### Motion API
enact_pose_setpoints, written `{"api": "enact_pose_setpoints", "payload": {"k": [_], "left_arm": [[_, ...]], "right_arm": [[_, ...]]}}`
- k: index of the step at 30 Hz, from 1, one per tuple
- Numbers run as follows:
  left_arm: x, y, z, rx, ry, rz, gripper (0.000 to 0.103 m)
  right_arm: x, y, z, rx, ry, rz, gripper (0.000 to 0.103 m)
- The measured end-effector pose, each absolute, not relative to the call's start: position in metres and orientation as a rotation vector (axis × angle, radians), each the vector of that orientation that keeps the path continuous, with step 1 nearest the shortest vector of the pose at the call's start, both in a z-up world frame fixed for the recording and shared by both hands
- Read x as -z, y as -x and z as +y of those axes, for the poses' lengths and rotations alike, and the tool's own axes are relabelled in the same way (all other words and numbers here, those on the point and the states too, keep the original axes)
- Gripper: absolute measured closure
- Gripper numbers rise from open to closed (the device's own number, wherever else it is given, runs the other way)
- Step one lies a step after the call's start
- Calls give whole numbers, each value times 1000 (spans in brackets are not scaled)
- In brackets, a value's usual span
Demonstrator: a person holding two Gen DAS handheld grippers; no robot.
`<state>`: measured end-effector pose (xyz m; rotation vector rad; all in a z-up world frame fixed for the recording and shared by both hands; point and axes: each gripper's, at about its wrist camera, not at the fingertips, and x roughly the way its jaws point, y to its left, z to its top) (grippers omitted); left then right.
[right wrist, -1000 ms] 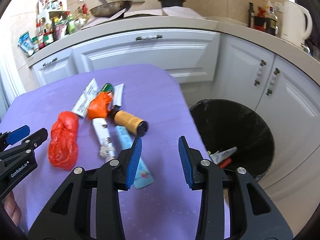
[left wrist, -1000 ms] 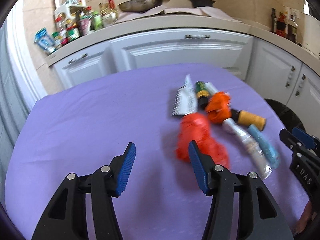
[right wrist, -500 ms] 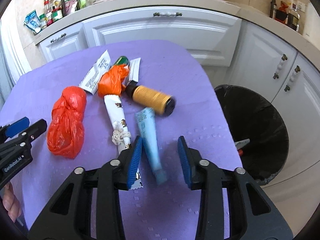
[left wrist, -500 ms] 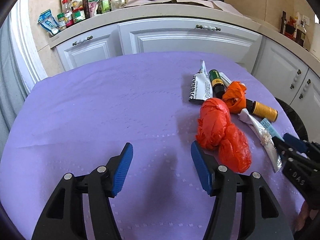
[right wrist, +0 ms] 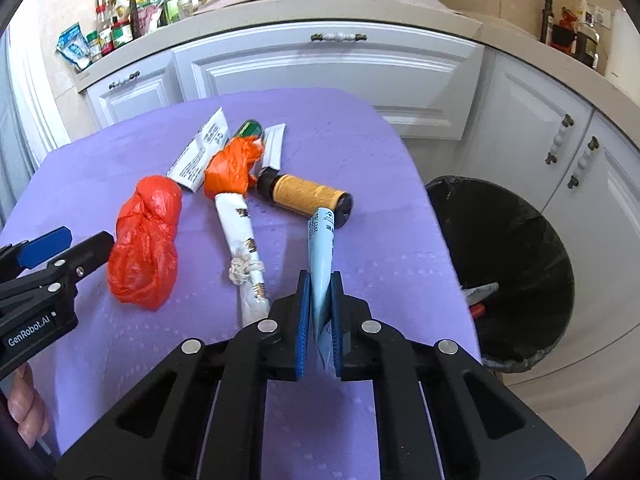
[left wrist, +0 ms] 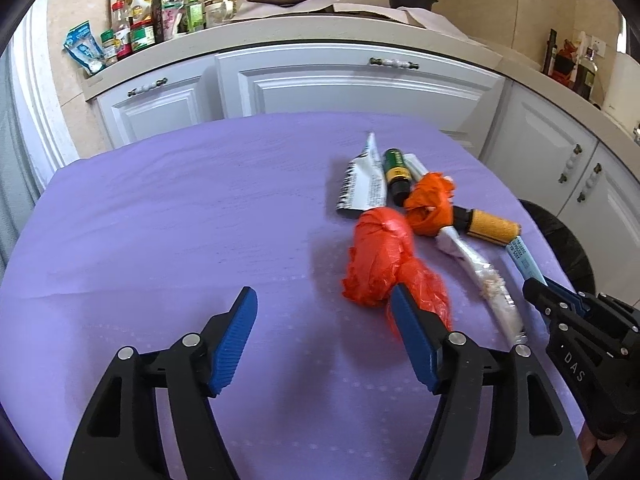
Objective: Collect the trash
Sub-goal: 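Grasp the light-blue tube with the right gripper, then grasp the red plastic bag with the left gripper while the right gripper holds the blue tube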
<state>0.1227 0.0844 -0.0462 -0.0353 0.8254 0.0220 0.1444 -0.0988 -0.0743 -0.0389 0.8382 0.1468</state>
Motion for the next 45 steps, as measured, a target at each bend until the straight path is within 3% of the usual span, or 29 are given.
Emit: {"api": "enact_pose_setpoints", "payload": {"k": [16, 25, 28, 32, 37, 45], "left_arm": [[30, -120, 64, -14, 69, 796, 27], [63, -149, 48, -1, 11, 876, 24], [69, -149, 55, 14, 43, 898, 53], [69, -144, 59, 18, 17, 882, 70], [69, -139, 60, 16, -29, 866, 81], [56, -133, 63, 5, -45, 818, 84]], "right_arm": [[66, -139, -133, -90, -21, 795, 94], [67, -139, -138, -88, -30, 797, 94], [68, -140, -138, -87, -30, 797, 93], [69, -140, -137, -88, -35, 798, 94], [70, -139, -137, -89, -36, 799, 93], [67, -138, -140, -80, -43, 775, 94]]}}
